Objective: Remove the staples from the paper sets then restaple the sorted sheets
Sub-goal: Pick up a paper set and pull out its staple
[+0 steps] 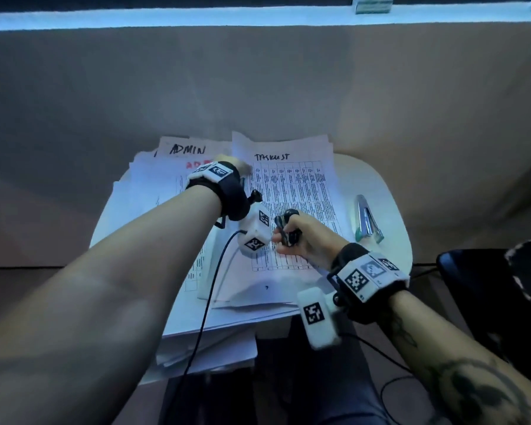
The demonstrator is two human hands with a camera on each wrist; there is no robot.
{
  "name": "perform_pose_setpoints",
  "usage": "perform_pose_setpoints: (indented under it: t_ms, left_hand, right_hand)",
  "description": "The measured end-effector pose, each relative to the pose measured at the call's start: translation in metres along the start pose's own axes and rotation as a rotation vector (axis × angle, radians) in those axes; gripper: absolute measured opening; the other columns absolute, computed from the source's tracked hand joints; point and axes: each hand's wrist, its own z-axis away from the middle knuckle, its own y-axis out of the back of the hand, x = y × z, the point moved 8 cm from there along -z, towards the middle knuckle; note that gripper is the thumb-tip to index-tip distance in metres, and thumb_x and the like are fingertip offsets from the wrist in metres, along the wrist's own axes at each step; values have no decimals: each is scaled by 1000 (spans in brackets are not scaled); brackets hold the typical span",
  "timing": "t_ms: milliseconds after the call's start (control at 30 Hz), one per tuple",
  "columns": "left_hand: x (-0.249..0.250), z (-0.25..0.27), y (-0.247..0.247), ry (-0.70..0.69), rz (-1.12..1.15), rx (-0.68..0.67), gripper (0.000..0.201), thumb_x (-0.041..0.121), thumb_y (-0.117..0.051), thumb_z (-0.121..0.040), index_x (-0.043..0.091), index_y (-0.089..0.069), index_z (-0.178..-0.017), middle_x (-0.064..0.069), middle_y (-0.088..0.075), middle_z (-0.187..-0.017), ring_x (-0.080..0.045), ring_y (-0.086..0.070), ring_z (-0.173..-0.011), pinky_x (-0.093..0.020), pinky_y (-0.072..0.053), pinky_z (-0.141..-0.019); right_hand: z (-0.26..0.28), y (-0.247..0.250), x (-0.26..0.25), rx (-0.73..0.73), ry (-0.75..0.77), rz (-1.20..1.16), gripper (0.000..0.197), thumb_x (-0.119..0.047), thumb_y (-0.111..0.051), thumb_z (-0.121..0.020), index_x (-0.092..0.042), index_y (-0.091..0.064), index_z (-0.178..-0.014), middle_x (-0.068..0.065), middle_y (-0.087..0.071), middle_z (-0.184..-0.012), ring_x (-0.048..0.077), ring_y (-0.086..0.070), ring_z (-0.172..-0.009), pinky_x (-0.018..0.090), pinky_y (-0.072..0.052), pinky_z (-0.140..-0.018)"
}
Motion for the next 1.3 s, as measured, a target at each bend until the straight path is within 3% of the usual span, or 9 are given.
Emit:
perform_pose_setpoints:
  t_ms: [200,333,533,667,833,1000,1100,1200,1300]
  left_hand:
    - [5,4,21,-188,393,74,56,25,-67,-83,4,-47,-132,-4,-58,-125,-22,-56,-113,-39,-41,-103]
    - [14,19,43,-368,630,160,54,27,-73,-76,1,-58,-120,-14,-63,-119,-28,-61,-109,-43,-48,-97]
    - [37,67,93,-655,897,226,16,13,-73,-78,12,-62,-90,-2,-67,-88,-12,-63,-78,-27,-54,-77]
    - [61,97,145,-781,886,352,11,24,-73,-77,22,-65,-84,13,-69,-79,-9,-60,-78,-36,-55,-82]
    - [83,136,189,-988,774,492,21,43,-69,-71,32,-59,-85,-19,-47,-116,-28,-44,-115,-19,-42,-94]
    - [79,139,191,-963,723,477,22,53,-64,-72,51,-58,-93,-14,-38,-139,-25,-33,-133,-48,-27,-111]
    - [71,142,195,-930,814,506,37,48,-67,-73,33,-50,-102,-4,-54,-117,-15,-50,-109,-26,-39,-98]
    - [64,143,202,-890,917,518,32,23,-71,-80,27,-41,-89,1,-50,-84,-12,-48,-75,-28,-39,-75]
    - [61,141,203,-849,993,464,34,9,-66,-84,27,-38,-90,-3,-57,-82,-9,-58,-69,-21,-47,-68]
  right_hand:
    - [3,34,-55,184,199,138,25,9,-43,-88,-7,-39,-107,10,-46,-97,13,-50,-78,18,-51,-54]
    - [3,44,-74,286,304,429,34,5,-52,-86,-12,-30,-105,4,-41,-94,11,-46,-75,17,-47,-57]
    - [2,49,-96,380,418,418,46,-5,-62,-86,-12,-36,-124,4,-48,-103,18,-50,-91,27,-45,-76]
    - [18,48,-166,487,633,354,20,-7,-61,-87,-14,-43,-94,-1,-46,-85,11,-47,-75,16,-43,-62]
    - [46,25,-245,377,883,205,29,1,-59,-87,-21,-41,-81,2,-44,-86,4,-44,-73,4,-39,-57]
    - [56,29,-257,373,955,65,32,10,-54,-85,-19,-43,-79,-9,-50,-67,-9,-49,-51,5,-38,-52]
    - [53,34,-243,361,929,42,31,11,-53,-86,-19,-45,-82,0,-49,-78,-2,-55,-62,10,-44,-59]
    - [53,36,-234,326,911,4,29,9,-53,-86,-19,-46,-84,-1,-49,-81,8,-52,-74,17,-46,-68]
    - [57,37,-231,357,914,25,29,8,-55,-86,-19,-46,-83,0,-48,-80,10,-50,-75,13,-47,-64]
